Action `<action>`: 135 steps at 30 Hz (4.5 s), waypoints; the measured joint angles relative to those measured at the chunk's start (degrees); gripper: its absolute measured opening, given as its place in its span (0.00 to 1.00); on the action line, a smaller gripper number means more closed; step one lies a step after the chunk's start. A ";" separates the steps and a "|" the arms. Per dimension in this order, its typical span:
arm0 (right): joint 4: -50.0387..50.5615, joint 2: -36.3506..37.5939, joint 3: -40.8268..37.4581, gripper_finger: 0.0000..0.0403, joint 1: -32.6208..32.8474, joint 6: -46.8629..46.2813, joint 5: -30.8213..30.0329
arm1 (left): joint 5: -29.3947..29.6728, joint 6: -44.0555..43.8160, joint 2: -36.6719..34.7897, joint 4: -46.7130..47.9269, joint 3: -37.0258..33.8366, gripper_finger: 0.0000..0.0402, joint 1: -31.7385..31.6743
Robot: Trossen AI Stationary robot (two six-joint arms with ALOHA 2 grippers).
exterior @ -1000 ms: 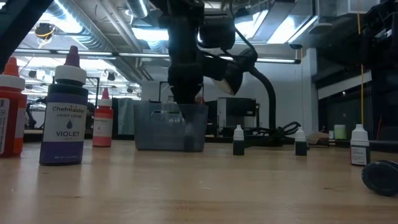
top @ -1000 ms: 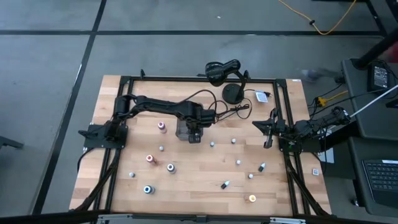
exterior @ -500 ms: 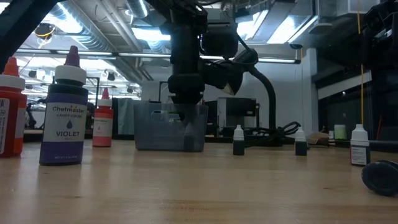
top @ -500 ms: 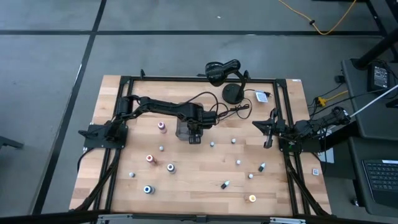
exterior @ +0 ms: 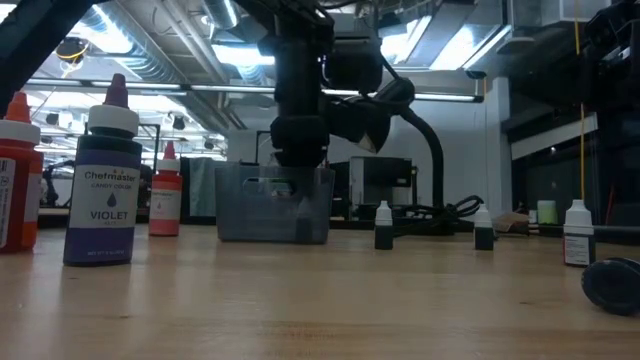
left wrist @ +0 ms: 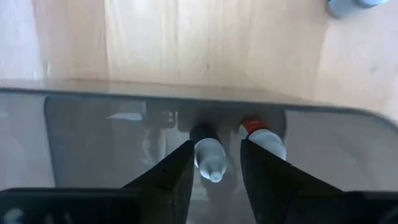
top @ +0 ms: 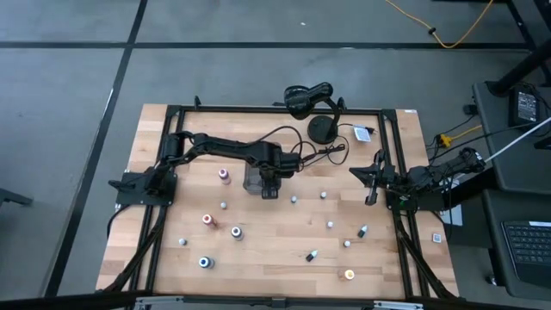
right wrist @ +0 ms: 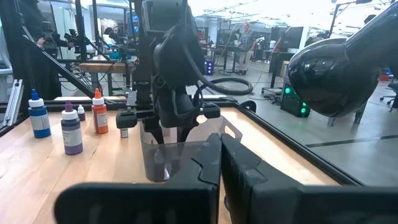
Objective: Pick & Place food coloring
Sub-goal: Put the top left small black food coloring bottle into the gray transparent bin, then put the small pink food coloring bottle into the gray transparent bin
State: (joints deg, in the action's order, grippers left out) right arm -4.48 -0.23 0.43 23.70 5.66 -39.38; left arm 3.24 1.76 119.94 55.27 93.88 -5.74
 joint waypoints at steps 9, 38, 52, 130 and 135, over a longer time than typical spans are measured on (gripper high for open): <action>0.00 0.00 -0.01 0.04 -0.01 0.00 0.00 | -0.60 -0.38 -0.13 0.15 2.11 0.51 -0.04; 0.01 -0.02 0.00 0.04 -0.02 0.01 0.00 | -1.42 3.09 -15.36 3.07 -2.07 0.67 -3.90; 0.01 -0.02 -0.02 0.04 -0.02 0.01 0.00 | -0.66 -2.36 -30.00 -1.51 -18.04 0.67 -8.53; 0.01 -0.02 0.00 0.04 0.00 0.01 0.00 | 7.59 -51.59 -60.54 16.57 -32.84 0.67 -1.38; -0.01 -0.02 -0.01 0.04 -0.02 0.01 0.00 | 6.78 -56.71 -60.54 16.41 -32.19 0.67 1.04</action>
State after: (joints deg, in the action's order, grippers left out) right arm -4.49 -0.25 0.42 23.69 5.67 -39.38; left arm 10.02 -54.95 59.40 71.68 61.69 -4.70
